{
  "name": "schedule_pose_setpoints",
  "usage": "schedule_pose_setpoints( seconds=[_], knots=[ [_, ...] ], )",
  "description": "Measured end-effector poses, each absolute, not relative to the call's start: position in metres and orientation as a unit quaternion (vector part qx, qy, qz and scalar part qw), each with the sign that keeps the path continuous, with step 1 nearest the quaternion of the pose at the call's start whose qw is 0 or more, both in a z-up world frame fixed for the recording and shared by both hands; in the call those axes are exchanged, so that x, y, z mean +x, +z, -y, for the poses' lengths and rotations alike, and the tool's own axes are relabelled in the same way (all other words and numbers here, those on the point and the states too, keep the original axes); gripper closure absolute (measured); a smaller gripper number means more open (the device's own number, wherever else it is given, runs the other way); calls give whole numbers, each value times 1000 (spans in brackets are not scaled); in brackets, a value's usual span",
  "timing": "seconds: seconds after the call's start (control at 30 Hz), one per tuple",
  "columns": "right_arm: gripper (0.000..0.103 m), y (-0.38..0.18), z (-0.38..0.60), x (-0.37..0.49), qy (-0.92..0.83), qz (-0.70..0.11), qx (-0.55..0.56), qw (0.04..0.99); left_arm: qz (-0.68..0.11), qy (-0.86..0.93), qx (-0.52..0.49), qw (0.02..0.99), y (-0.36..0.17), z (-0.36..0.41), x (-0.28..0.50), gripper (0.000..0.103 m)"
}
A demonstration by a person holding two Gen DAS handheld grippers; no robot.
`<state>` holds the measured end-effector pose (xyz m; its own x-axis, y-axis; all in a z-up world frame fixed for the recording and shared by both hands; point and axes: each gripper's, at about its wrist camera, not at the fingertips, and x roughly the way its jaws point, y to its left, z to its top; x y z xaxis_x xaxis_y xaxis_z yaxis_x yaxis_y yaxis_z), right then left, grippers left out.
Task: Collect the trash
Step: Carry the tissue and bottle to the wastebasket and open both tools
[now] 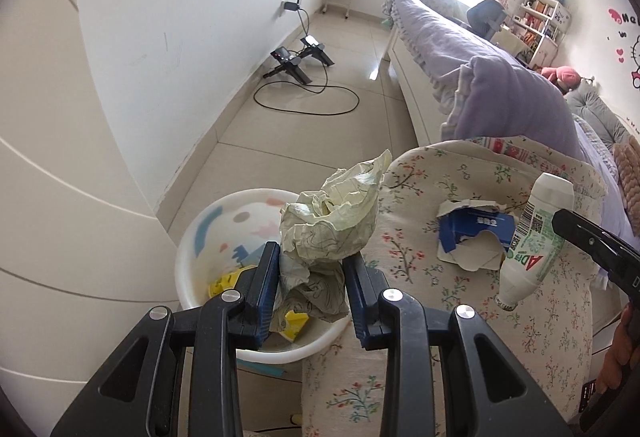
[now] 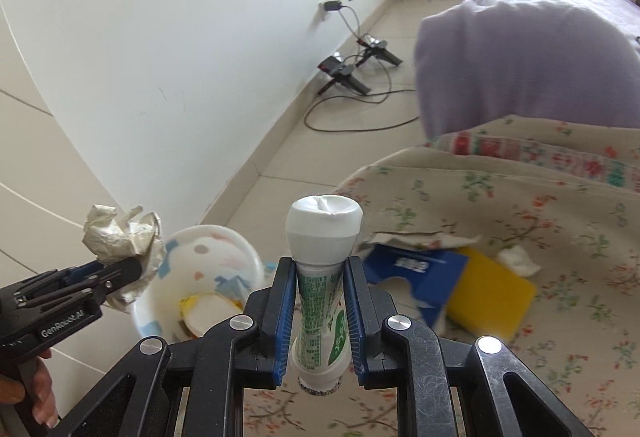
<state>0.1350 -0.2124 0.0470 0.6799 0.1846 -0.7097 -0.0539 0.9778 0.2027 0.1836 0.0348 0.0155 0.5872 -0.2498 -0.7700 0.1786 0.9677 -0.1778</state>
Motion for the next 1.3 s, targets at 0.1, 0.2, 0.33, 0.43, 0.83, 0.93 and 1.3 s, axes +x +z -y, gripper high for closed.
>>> schedule_pose_setpoints(
  seconds=[0.1, 0.2, 0.33, 0.43, 0.83, 0.93, 1.3],
  knots=[
    [82, 44, 198, 141, 75, -394, 86, 912, -445, -117, -50, 887, 10, -41, 187, 69],
    [82, 40, 187, 148, 83, -391, 94, 912, -447, -105, -49, 887, 5, -44, 191, 63],
    [82, 31, 174, 158, 94, -394, 104, 908, -455, -71, -33, 887, 1, -47, 193, 35],
    [82, 24, 165, 164, 102, -396, 111, 906, -453, -48, -31, 890, 2, -57, 191, 21],
    [81, -9, 134, 188, 120, -401, 137, 898, -450, 4, -18, 893, -1, -97, 182, 12],
    [81, -18, 131, 193, 120, -403, 146, 895, -450, 5, -20, 893, 1, -101, 180, 12],
    [27, -25, 136, 196, 114, -420, 172, 884, -454, -3, -26, 891, 4, -100, 175, 12]
  ],
)
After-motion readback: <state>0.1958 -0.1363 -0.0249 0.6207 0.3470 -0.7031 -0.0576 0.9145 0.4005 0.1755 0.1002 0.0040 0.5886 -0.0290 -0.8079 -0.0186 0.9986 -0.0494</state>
